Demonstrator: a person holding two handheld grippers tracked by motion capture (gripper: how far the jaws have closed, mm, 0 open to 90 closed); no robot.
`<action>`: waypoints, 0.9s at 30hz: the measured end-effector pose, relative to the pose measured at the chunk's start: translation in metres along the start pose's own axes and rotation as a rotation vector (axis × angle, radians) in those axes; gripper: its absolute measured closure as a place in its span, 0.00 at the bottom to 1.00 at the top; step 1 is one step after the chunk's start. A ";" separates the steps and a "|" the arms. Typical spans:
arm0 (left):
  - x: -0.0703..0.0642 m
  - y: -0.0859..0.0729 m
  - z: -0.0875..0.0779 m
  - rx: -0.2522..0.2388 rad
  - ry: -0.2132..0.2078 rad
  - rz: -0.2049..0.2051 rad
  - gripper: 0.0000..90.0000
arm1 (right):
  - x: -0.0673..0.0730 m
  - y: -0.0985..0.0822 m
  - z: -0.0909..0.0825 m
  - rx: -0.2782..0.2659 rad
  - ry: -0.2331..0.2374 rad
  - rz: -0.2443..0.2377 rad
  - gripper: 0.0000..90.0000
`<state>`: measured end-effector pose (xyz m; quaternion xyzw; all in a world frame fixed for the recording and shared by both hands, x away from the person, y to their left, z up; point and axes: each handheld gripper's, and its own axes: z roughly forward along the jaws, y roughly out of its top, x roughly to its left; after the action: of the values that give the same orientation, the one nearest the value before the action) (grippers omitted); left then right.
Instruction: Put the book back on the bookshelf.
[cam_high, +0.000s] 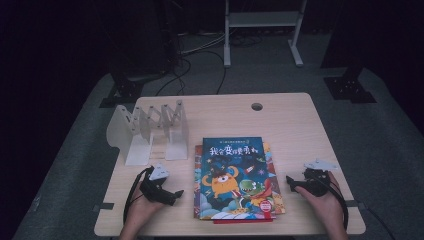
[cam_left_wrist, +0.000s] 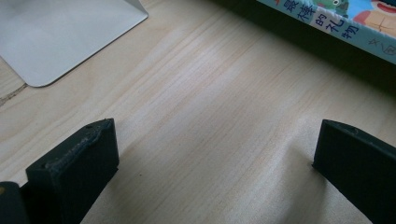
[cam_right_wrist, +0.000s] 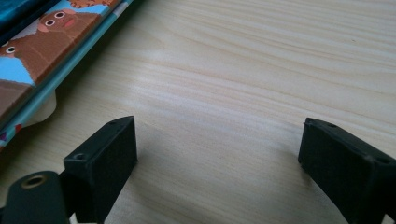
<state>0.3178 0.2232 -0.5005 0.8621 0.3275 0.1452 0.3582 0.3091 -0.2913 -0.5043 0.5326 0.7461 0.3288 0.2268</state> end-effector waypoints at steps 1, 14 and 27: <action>0.000 0.000 0.000 0.000 0.000 0.000 0.00 | 0.000 0.000 0.000 0.000 0.000 0.000 0.12; 0.001 -0.001 -0.001 -0.006 -0.006 -0.013 0.00 | 0.000 0.011 -0.009 -0.009 0.042 -0.007 0.42; 0.000 -0.001 -0.001 -0.004 0.001 0.000 0.00 | 0.019 0.047 -0.010 -0.037 0.121 -0.034 0.43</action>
<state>0.3169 0.2242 -0.5008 0.8614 0.3274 0.1461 0.3598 0.3270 -0.2659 -0.4628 0.4948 0.7611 0.3705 0.1965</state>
